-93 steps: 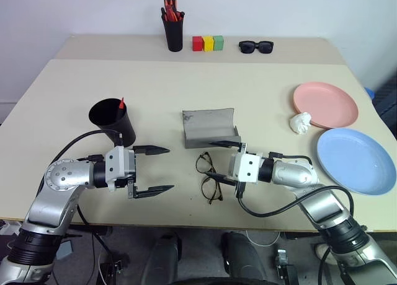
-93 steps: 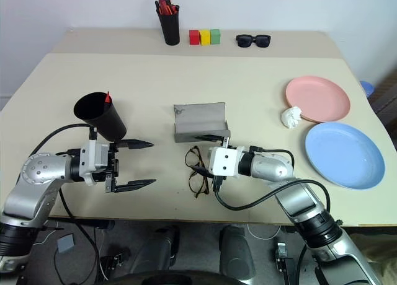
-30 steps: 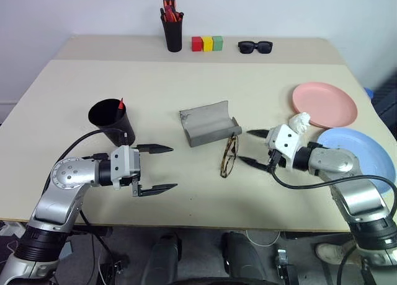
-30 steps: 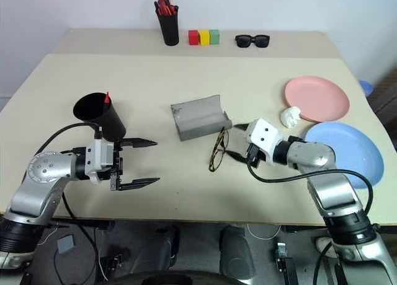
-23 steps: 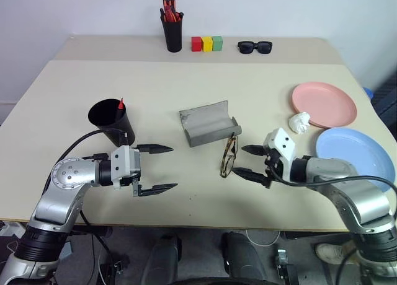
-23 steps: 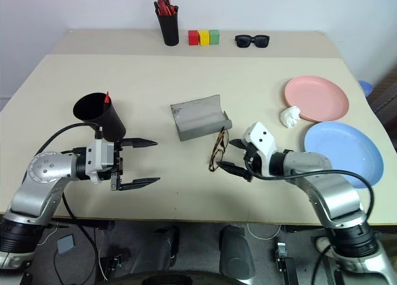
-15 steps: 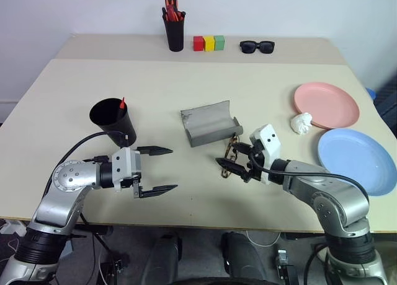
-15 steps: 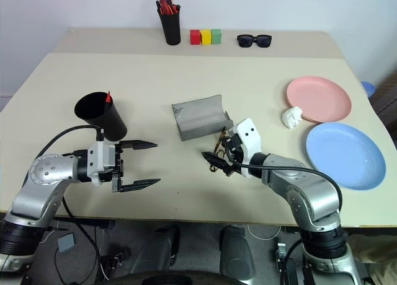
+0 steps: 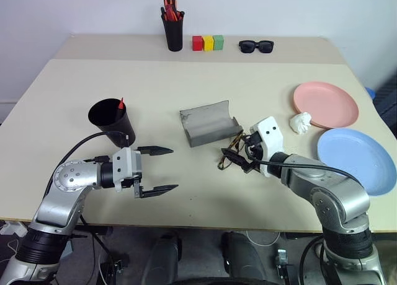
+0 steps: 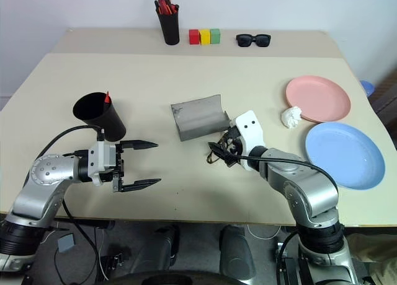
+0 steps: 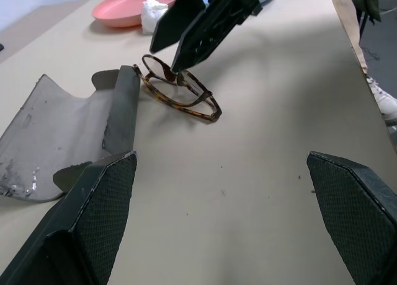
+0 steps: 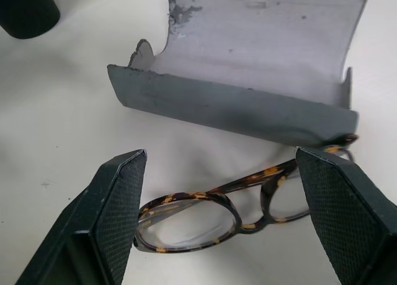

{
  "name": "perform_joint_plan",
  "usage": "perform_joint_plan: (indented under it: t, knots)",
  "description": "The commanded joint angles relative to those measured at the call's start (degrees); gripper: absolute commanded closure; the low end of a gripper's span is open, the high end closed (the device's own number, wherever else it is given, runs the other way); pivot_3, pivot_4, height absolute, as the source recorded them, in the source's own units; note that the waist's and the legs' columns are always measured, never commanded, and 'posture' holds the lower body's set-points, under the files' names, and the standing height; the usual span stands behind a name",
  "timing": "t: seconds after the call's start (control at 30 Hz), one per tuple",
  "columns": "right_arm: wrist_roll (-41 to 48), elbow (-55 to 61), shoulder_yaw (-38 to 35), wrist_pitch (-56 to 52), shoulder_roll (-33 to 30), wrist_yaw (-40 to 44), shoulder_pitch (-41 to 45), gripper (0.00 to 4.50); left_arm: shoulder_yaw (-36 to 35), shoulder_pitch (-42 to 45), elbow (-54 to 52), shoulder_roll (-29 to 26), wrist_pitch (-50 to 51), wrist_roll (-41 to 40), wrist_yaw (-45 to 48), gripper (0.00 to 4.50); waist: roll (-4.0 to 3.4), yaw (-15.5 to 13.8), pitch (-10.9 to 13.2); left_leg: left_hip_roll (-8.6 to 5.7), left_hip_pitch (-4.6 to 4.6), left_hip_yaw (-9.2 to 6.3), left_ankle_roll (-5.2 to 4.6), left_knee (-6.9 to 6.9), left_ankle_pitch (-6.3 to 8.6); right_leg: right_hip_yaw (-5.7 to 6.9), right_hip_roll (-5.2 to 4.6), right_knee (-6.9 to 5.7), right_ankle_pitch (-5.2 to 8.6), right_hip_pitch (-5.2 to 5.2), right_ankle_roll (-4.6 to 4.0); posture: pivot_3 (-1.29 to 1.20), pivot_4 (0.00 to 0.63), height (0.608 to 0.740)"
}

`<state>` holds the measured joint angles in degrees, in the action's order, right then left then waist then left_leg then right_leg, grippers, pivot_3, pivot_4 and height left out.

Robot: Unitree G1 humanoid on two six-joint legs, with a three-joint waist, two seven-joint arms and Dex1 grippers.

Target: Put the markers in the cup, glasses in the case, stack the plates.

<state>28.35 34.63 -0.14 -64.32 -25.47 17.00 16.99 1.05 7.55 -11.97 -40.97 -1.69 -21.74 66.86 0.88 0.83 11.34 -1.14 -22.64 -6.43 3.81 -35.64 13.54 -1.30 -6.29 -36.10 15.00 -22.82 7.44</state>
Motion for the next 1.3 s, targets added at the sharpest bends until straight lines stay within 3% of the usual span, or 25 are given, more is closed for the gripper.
perform_joint_plan:
  t: [0.03,0.47,0.83,1.3]
  knots:
    - [0.4,3.4,-2.0,-2.3,0.4,-1.9,0.7,0.61,-0.1,0.7,-0.5,0.2,-0.8,0.1,-0.1,0.00,0.00,0.0,0.0,0.00,0.00,0.00,0.00,0.00,0.00,0.00,0.00,0.00,0.00,0.00,0.00,0.00,0.150,0.740]
    - [-0.7,2.0,-0.9,-11.2,5.4,-7.9,4.8,0.61,0.1,0.5,-0.8,0.5,-0.7,0.2,-0.3,0.00,0.00,0.1,0.0,0.00,-0.02,0.00,0.00,0.03,0.00,0.00,0.00,-0.01,0.00,-0.06,0.00,0.00,0.150,0.740]
    - [-3.0,-1.7,2.2,-13.1,5.3,-8.2,7.0,0.61,0.0,-0.5,-2.0,0.2,-0.1,0.1,-1.1,0.00,-0.01,0.2,0.0,0.00,-0.02,0.00,0.00,0.06,0.00,0.00,0.00,0.00,0.00,-0.08,0.00,0.00,0.150,0.740]
    - [-10.5,-8.6,11.3,-4.9,-4.1,-5.5,8.0,0.61,-0.7,-3.1,-4.8,-0.3,0.9,0.1,-3.3,0.00,0.06,-0.1,-0.1,0.00,0.01,-0.01,0.00,0.01,0.00,0.01,-0.01,0.04,0.01,0.03,-0.02,0.00,0.150,0.740]
